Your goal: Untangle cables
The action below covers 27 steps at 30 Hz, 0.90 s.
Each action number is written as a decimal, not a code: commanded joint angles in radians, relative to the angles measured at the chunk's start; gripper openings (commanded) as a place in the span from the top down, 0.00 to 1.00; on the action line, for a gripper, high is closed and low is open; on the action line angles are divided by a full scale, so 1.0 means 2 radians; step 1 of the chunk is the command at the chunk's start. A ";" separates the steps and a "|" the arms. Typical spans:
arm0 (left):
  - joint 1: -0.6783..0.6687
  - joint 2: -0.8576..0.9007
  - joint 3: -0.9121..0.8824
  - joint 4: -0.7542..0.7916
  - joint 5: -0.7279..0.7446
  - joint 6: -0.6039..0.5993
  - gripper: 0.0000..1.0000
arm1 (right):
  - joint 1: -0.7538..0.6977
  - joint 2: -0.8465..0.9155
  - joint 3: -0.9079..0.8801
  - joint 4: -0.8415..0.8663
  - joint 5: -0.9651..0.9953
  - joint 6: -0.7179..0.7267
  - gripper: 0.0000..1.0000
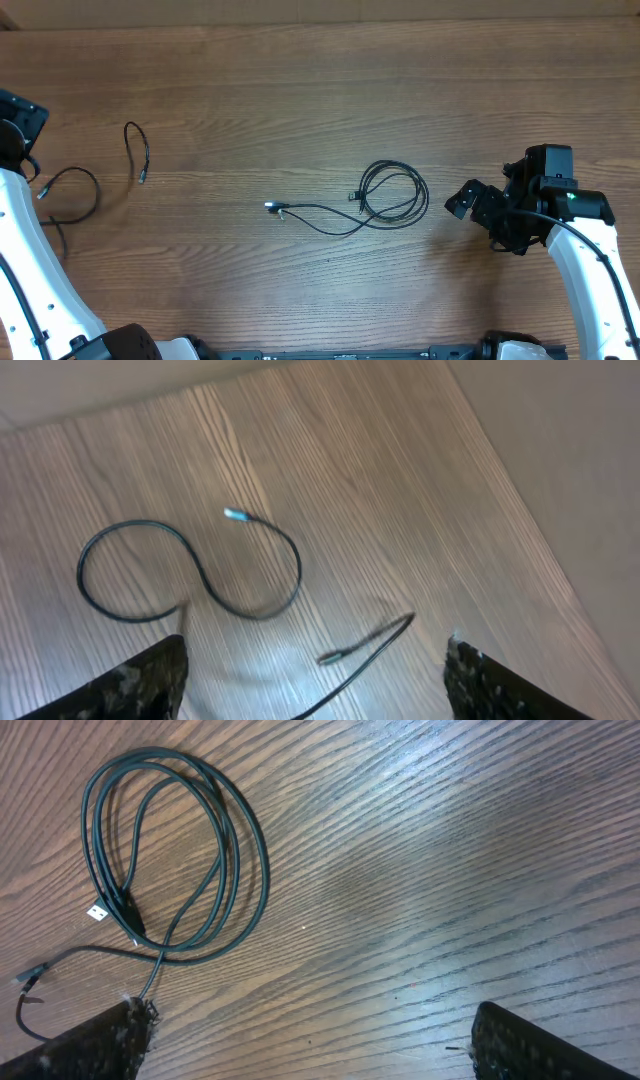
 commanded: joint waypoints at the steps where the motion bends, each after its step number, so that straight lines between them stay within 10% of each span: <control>1: -0.002 0.000 0.014 -0.012 0.046 -0.002 0.18 | 0.001 -0.007 0.013 0.003 0.005 -0.004 0.00; 18: -0.135 0.000 -0.078 -0.001 0.056 0.014 0.18 | 0.001 -0.007 0.013 0.001 0.005 -0.004 0.00; 27: -0.222 0.027 -0.160 0.110 0.056 0.159 0.16 | 0.001 -0.007 0.013 -0.001 0.005 -0.004 0.00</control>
